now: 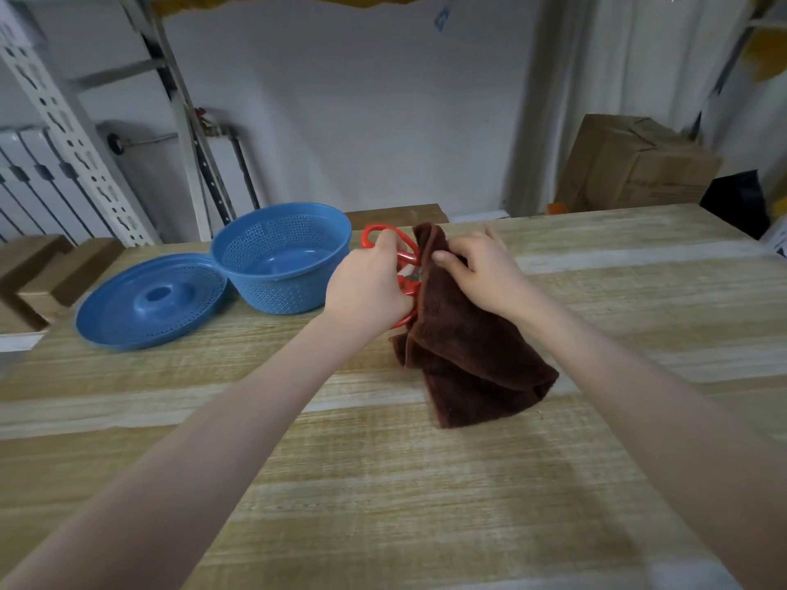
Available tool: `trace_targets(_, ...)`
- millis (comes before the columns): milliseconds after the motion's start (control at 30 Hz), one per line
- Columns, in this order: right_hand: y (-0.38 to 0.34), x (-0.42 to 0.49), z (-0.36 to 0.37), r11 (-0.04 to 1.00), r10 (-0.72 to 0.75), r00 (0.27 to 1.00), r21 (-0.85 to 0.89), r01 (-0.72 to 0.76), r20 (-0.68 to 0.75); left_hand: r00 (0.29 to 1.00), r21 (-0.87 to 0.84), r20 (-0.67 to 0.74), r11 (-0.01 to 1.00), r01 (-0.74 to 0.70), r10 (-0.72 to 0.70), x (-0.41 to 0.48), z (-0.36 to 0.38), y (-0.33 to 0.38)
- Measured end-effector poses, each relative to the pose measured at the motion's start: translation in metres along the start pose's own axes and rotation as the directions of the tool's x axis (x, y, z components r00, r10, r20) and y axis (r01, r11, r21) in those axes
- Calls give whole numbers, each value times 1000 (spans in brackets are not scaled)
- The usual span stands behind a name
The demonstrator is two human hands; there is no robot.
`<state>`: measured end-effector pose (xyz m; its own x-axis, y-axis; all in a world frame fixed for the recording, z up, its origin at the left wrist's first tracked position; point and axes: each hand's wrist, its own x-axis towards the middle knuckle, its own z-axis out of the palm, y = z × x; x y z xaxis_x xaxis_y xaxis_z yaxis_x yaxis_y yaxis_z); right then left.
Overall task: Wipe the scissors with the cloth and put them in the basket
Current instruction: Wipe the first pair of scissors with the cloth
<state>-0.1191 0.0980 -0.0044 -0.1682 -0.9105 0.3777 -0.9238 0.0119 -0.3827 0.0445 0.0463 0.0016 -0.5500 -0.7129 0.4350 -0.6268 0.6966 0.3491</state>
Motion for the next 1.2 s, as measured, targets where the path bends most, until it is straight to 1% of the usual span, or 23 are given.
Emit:
trace_targets(67, 3, -2, 3, 999, 3, 1000, 54, -4, 21, 1000, 22, 20, 1000, -2, 1, 2, 1, -1)
trace_targets(133, 4, -5, 1, 999, -39, 997, 23, 37, 73, 1000, 34, 27, 999, -5, 4, 3, 1, -3)
trace_targets(200, 2, -6, -3, 998, -65, 994, 20, 63, 91, 1000, 30, 19, 1000, -9, 8, 4, 1, -4)
trace_targets(267, 0, -6, -4, 999, -52, 997, -1, 53, 52, 1000, 24, 15, 1000, -12, 12, 4, 2, -4)
trace_targets(367, -3, -9, -1, 992, -35, 998, -124, 28, -47, 1000, 5, 16, 1000, -6, 6, 4, 5, -3)
trace_targets(433, -6, -8, 3, 986, -12, 997, -165, 0, -75, 1000, 19, 19, 1000, -11, 10, 5, 7, -2)
trace_targets(467, -8, -6, 5, 987, 27, 996, -153, -40, -87, 1000, 28, 23, 1000, -9, 8, 5, 7, -1)
trace_targets(533, -7, 0, 9, 983, 174, 976, -25, -179, -130, 999, 42, 40, 999, 3, -5, 8, 6, 1)
trace_targets(567, -4, 2, 9, 966, 257, 952, 69, -249, -168, 998, 57, 54, 998, 11, -14, 9, 5, 0)
trace_targets(633, 6, 6, 6, 934, 342, 901, 199, -296, -266, 997, 103, 76, 994, 22, -30, 8, 1, -3)
trace_targets(700, 12, 4, 0, 948, 310, 891, 184, -261, -331, 996, 130, 81, 991, 25, -36, 6, -3, -8)
trace_targets(800, 4, -1, -3, 984, 165, 890, 11, -177, -425, 996, 147, 90, 989, 18, -31, 5, -3, -9)
trace_targets(833, -1, -1, -2, 987, 112, 893, -56, -151, -437, 996, 144, 86, 990, 10, -22, 5, -2, -8)
trace_targets(867, -5, -1, 0, 987, 71, 905, -102, -125, -419, 997, 134, 82, 991, 1, -12, 4, -1, -7)
trace_targets(900, -9, -2, 2, 988, 57, 926, -111, -106, -374, 997, 122, 76, 992, -5, -4, 4, 0, -6)
trace_targets(967, -12, -4, 6, 993, 70, 952, -68, -94, -297, 998, 105, 67, 994, -7, 0, 2, 0, -5)
trace_targets(1033, -10, -6, 5, 998, 26, 971, -50, -39, -237, 998, 91, 59, 996, 0, -5, 1, -1, -7)
trace_targets(1100, -3, -6, 3, 989, -106, 992, -107, 98, -70, 999, 82, 41, 997, 3, -6, 1, -3, -10)
trace_targets(1133, 0, -6, 2, 977, -162, 986, -134, 165, 31, 999, 84, 38, 996, 1, -4, 1, -4, -10)
trace_targets(1167, 2, -6, 1, 969, -191, 976, -138, 205, 107, 999, 87, 39, 996, -4, 0, 1, -4, -10)
trace_targets(1200, 3, -6, 0, 968, -205, 969, -115, 221, 139, 999, 86, 39, 996, -11, 8, 1, -3, -9)
